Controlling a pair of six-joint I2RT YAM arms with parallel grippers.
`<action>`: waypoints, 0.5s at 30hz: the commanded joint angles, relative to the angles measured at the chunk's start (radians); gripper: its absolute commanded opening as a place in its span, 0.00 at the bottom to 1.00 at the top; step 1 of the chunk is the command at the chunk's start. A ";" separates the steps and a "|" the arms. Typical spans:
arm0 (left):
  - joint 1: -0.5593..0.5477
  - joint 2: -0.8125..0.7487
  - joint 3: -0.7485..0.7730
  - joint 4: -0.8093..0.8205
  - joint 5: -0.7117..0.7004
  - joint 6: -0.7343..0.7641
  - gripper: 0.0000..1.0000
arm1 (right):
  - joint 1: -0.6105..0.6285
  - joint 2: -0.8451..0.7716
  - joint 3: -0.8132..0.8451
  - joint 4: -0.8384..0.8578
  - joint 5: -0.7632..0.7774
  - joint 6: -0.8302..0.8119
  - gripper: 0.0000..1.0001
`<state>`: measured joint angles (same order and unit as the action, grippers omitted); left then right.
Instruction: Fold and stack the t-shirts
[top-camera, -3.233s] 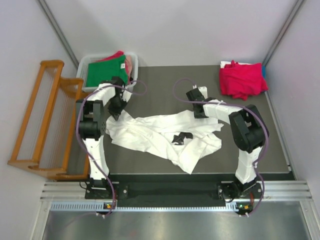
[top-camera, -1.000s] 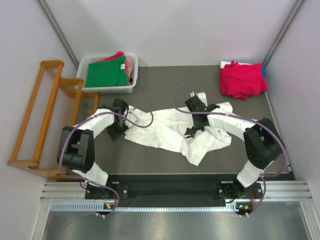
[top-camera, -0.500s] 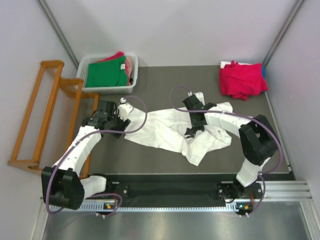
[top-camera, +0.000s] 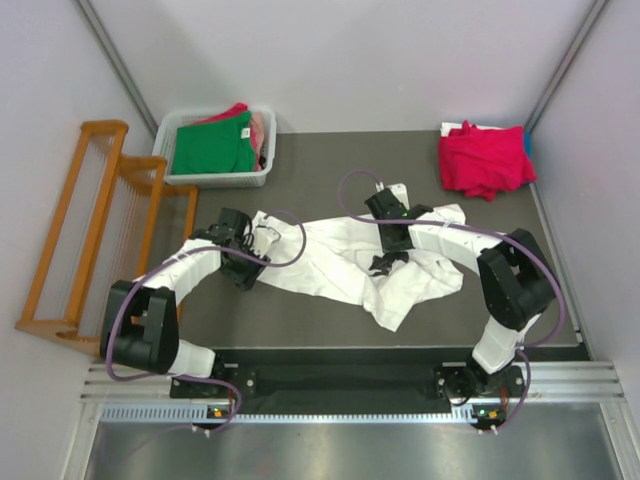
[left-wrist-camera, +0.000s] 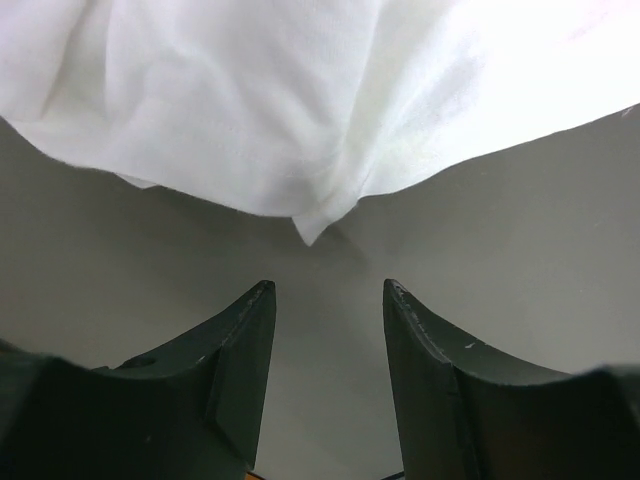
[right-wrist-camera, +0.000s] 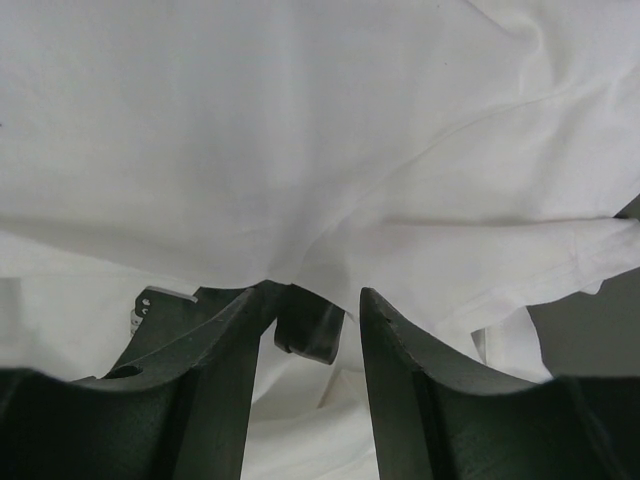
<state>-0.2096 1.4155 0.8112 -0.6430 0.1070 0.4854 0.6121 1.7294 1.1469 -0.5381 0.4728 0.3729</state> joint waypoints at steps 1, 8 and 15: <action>-0.027 0.005 0.049 0.032 -0.001 -0.030 0.52 | -0.006 0.007 0.042 0.032 0.007 0.023 0.44; -0.071 0.025 0.071 0.059 -0.001 -0.065 0.52 | -0.005 0.010 0.031 0.040 0.003 0.026 0.43; -0.077 0.051 0.057 0.078 -0.009 -0.079 0.51 | -0.006 -0.002 0.020 0.040 0.010 0.021 0.43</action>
<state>-0.2832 1.4525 0.8494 -0.6147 0.0963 0.4267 0.6109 1.7294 1.1469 -0.5369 0.4728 0.3862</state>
